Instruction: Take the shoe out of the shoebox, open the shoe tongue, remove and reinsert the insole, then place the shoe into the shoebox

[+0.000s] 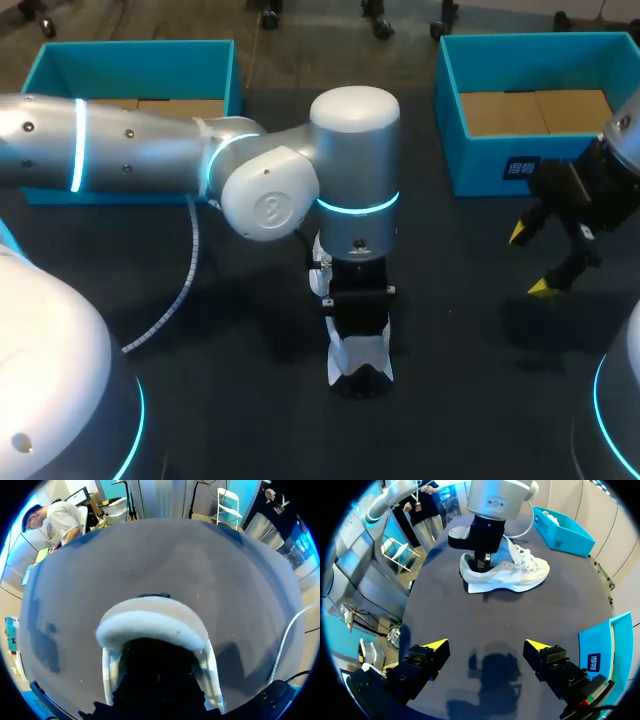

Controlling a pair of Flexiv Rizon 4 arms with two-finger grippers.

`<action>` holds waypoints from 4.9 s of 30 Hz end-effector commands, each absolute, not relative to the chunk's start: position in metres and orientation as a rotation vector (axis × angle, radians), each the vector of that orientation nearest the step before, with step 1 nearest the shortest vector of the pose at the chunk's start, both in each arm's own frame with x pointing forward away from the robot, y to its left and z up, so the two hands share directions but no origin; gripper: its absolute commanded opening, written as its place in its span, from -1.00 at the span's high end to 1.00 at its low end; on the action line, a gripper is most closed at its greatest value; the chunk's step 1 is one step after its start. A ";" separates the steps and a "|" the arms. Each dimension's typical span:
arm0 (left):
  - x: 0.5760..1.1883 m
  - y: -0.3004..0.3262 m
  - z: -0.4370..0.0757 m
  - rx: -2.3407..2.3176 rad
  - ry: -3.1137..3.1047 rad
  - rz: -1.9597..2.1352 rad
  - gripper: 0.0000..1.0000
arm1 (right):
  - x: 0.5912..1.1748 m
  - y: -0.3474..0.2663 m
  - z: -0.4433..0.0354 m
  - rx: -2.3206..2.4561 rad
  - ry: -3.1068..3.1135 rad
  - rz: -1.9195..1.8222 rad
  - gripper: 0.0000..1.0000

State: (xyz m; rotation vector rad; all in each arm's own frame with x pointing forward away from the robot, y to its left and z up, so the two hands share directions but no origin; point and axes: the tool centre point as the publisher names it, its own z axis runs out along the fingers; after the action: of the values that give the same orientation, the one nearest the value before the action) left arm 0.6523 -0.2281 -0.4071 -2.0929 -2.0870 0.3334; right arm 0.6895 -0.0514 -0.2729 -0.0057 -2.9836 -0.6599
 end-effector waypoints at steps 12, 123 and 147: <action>0.654 -0.232 -0.411 -2.147 -2.175 0.275 1.00 | 0.689 -0.051 -0.273 -0.007 -2.985 -0.655 -1.00; 0.746 -0.210 -0.302 -2.018 -2.361 0.223 0.26 | 0.689 -0.051 -0.273 -0.007 -2.985 -0.655 -1.00; 0.719 -0.220 -0.348 -1.985 -2.302 0.234 0.31 | 0.689 -0.051 -0.273 -0.007 -2.985 -0.655 -1.00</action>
State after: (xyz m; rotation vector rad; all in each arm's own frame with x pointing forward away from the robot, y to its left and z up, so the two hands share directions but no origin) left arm 0.7215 -0.2123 -0.3300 -1.9858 -2.3009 0.2334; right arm 0.6893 -0.0517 -0.2726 -0.0056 -2.9838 -0.6599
